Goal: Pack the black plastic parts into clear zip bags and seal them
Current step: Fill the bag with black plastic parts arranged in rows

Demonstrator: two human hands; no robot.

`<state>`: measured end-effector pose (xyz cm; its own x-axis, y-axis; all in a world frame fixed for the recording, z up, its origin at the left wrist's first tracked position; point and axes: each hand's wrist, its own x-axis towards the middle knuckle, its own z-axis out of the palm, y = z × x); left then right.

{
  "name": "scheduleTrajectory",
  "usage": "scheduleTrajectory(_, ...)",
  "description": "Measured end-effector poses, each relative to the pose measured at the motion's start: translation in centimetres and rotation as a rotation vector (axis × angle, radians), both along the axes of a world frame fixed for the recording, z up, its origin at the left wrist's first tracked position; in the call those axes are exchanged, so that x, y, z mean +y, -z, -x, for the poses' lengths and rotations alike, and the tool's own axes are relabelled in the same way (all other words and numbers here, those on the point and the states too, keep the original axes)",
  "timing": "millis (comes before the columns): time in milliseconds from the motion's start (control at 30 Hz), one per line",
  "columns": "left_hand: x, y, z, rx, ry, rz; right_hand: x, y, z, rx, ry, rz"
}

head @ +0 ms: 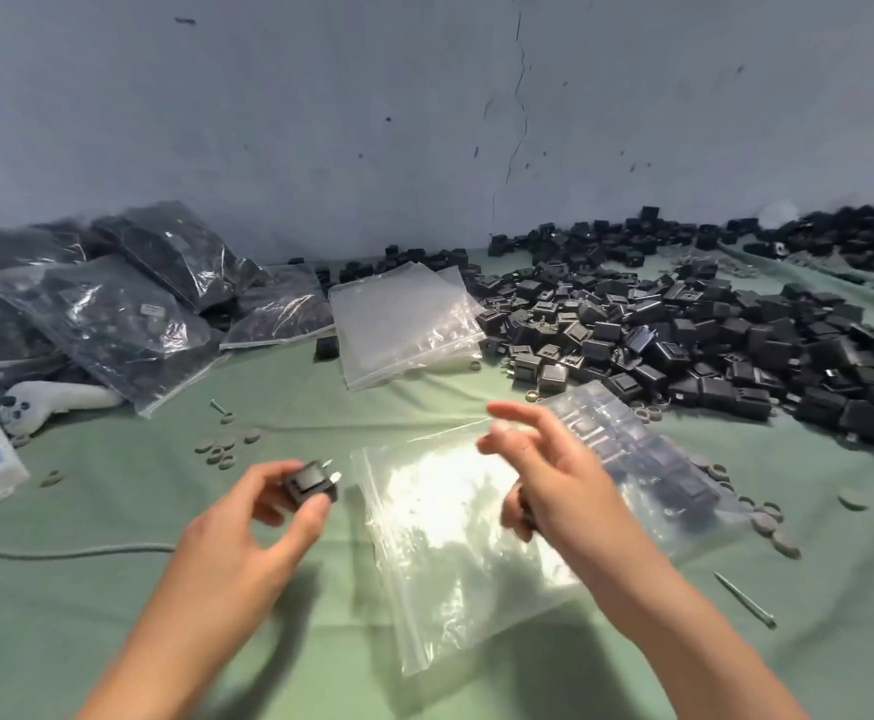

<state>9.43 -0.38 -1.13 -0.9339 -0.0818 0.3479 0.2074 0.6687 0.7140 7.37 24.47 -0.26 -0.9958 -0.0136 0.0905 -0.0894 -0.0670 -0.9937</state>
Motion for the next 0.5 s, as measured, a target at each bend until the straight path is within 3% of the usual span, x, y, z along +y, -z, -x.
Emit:
scheduleTrajectory(133,-0.5,2.2,-0.2,-0.149,0.111,0.206,3.4,0.0,1.1,-0.047,0.320,0.042)
scheduleTrajectory(267,2.8,3.4,0.7,-0.152,0.294,0.326,6.3,0.2,1.4,-0.096,0.451,0.027)
scheduleTrajectory(367,5.2,3.0,2.0,-0.117,0.336,0.347,8.7,0.6,1.2,-0.083,0.569,-0.345)
scheduleTrajectory(433,6.7,2.4,2.8,-0.161,0.356,0.222,9.9,1.2,0.8,-0.115,0.626,-0.636)
scheduleTrajectory(500,8.4,1.8,3.7,-0.206,0.499,0.169,10.6,1.9,0.6,-0.185,0.615,-0.777)
